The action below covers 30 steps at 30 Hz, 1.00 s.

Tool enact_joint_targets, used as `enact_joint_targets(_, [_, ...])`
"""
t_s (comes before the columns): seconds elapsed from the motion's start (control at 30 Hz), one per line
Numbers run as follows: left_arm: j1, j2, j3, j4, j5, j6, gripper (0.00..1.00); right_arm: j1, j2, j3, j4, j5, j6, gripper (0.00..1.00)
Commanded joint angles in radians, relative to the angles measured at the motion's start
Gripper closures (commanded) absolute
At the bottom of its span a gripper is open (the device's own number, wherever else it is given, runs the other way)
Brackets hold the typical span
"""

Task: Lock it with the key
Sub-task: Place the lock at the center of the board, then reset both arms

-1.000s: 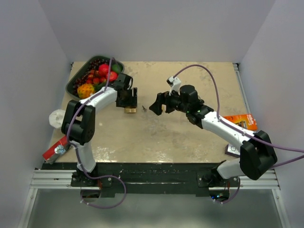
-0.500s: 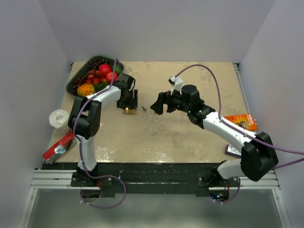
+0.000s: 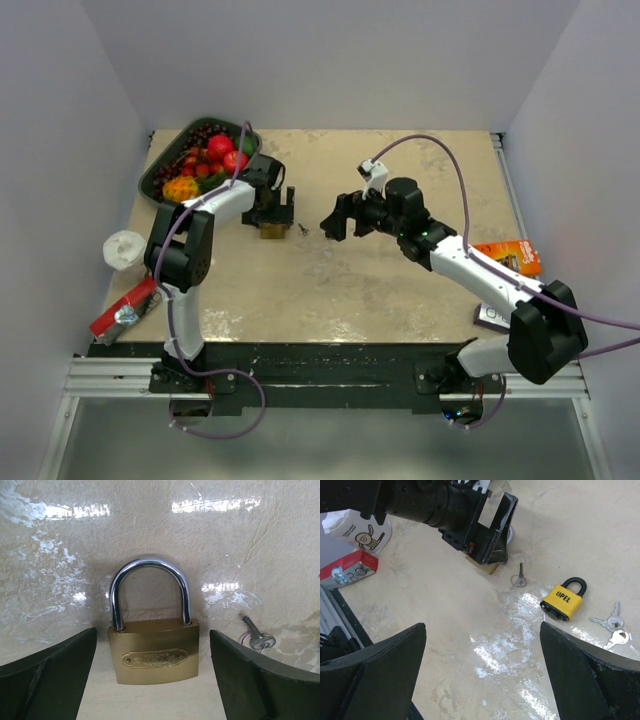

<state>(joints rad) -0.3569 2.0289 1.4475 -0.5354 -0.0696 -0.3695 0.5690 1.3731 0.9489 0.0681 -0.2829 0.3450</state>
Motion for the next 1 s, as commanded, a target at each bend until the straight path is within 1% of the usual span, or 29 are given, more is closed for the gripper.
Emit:
enact_joint_targets(0.0, [-0.008,-0.065,0.040,0.028,-0.033,0.063,0.01,-0.030,-0.052,0.062,0.003,-0.012,-0.055,0.01])
enact_joint_targets(0.1, [-0.011,-0.133,0.047,0.028,-0.035,0.148,0.01,-0.079,-0.065,0.105,-0.019,-0.022,-0.086,0.01])
enact_joint_targets(0.13, [-0.011,-0.178,0.051,0.023,-0.038,0.174,0.01,-0.095,-0.080,0.114,-0.039,-0.021,-0.107,0.01])
enact_joint_targets(0.2, [-0.011,-0.226,0.053,0.017,-0.001,0.279,0.01,-0.139,-0.101,0.134,-0.062,-0.015,-0.132,0.01])
enact_joint_targets(0.27, [-0.010,-0.295,0.059,-0.038,-0.001,0.355,0.01,-0.181,-0.143,0.134,-0.099,0.028,-0.181,0.01])
enact_joint_targets(0.3, [-0.002,-0.320,0.042,-0.052,0.007,0.365,0.01,-0.199,-0.155,0.131,-0.111,0.043,-0.192,0.01])
enact_joint_targets(0.33, [0.004,-0.381,0.025,-0.063,0.031,0.403,0.01,-0.236,-0.186,0.126,-0.137,0.050,-0.207,0.01])
enact_joint_targets(0.47, [0.045,-0.550,-0.103,-0.046,0.137,0.464,0.01,-0.333,-0.253,0.082,-0.211,0.062,-0.224,0.01])
enact_joint_targets(0.5, [0.056,-0.580,-0.161,-0.046,0.140,0.469,0.01,-0.346,-0.268,0.068,-0.223,0.065,-0.245,0.01])
enact_joint_targets(0.57, [0.056,-0.665,-0.231,-0.044,0.149,0.512,0.01,-0.359,-0.314,0.015,-0.252,0.085,-0.273,0.01])
enact_joint_targets(0.6, [0.056,-0.693,-0.313,-0.034,0.139,0.517,0.01,-0.359,-0.330,-0.008,-0.257,0.096,-0.285,0.01])
enact_joint_targets(0.63, [0.056,-0.746,-0.358,-0.011,0.130,0.523,0.01,-0.359,-0.351,-0.031,-0.263,0.109,-0.297,0.01])
enact_joint_targets(0.7, [0.056,-0.791,-0.470,0.008,0.114,0.544,0.01,-0.359,-0.405,-0.099,-0.272,0.111,-0.305,0.01])
enact_joint_targets(0.8, [0.055,-0.848,-0.562,0.026,0.126,0.543,0.01,-0.360,-0.471,-0.179,-0.286,0.097,-0.323,0.01])
enact_joint_targets(0.87, [0.055,-0.875,-0.585,0.037,0.143,0.538,0.01,-0.359,-0.497,-0.218,-0.284,0.093,-0.339,0.01])
enact_joint_targets(0.97, [0.055,-0.895,-0.584,0.040,0.151,0.528,0.01,-0.360,-0.522,-0.219,-0.298,0.097,-0.377,0.01])
